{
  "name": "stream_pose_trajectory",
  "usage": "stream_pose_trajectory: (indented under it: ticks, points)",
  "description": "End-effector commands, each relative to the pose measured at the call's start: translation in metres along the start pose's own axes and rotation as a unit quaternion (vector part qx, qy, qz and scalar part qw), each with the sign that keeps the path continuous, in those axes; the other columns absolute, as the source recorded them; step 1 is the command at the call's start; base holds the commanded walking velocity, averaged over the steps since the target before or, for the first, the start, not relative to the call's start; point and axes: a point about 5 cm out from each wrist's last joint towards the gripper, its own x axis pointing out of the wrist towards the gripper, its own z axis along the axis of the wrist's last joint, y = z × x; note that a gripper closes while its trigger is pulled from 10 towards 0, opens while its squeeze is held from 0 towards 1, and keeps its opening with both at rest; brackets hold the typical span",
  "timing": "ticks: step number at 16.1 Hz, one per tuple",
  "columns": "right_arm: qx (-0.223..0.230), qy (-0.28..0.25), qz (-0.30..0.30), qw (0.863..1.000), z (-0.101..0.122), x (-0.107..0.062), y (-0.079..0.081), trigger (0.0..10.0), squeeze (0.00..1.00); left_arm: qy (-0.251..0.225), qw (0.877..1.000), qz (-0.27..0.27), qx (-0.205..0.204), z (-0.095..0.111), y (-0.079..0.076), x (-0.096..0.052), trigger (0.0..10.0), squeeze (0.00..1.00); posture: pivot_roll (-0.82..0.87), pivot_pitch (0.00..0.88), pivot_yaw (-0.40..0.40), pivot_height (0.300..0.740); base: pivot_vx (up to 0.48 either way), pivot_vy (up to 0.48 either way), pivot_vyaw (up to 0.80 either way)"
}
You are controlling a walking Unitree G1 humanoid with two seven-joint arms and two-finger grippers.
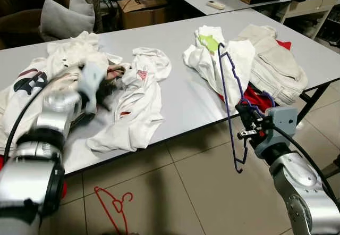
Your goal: Hang hanger
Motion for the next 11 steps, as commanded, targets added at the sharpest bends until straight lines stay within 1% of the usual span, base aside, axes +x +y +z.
stream_pose_trajectory:
  ticks: [1, 3, 4, 6, 9, 10, 11]
  points:
    - [-0.004, 0.021, 0.013, 1.000, -0.005, -0.002, 0.003, 10.0, 0.00, 0.015, 0.999, -0.013, -0.031, -0.013, -0.006, 0.000, 10.0, 1.00, -0.19, 0.000, 0.030, 0.740, 0.000, 0.000, 0.00]
    - [-0.017, 0.059, 0.012, 0.998, -0.015, -0.002, 0.001, 10.0, 0.00, 0.029, 0.999, -0.006, -0.045, -0.025, -0.010, -0.001, 10.0, 1.00, -0.19, 0.000, 0.029, 0.740, 0.000, 0.000, 0.00]
    - [-0.015, 0.065, 0.010, 0.998, -0.016, -0.003, 0.001, 10.0, 0.00, 0.032, 0.998, -0.001, -0.046, -0.027, -0.010, -0.001, 10.0, 1.00, -0.19, 0.000, 0.029, 0.740, 0.000, 0.000, 0.00]
    - [-0.015, 0.067, 0.011, 0.998, -0.016, -0.003, 0.000, 10.0, 0.00, 0.032, 0.998, -0.008, -0.062, -0.034, -0.015, -0.001, 10.0, 1.00, -0.19, 0.000, 0.026, 0.740, 0.000, 0.000, 0.00]
    - [-0.026, 0.064, 0.015, 0.997, -0.012, -0.005, -0.002, 10.0, 0.00, 0.019, 0.995, -0.004, -0.099, -0.039, -0.019, 0.000, 10.0, 1.00, -0.20, 0.000, 0.023, 0.740, 0.000, 0.000, 0.00]
    - [-0.026, 0.066, 0.015, 0.997, -0.012, -0.006, -0.002, 10.0, 0.00, 0.008, 0.992, -0.002, -0.123, -0.039, -0.020, 0.001, 10.0, 1.00, -0.21, 0.000, 0.023, 0.740, 0.000, 0.000, 0.00]
    - [-0.026, 0.066, 0.015, 0.997, -0.013, -0.006, -0.003, 10.0, 0.00, 0.003, 0.991, 0.001, -0.134, -0.039, -0.020, 0.001, 10.0, 1.00, -0.21, 0.000, 0.022, 0.740, 0.000, 0.000, 0.00]
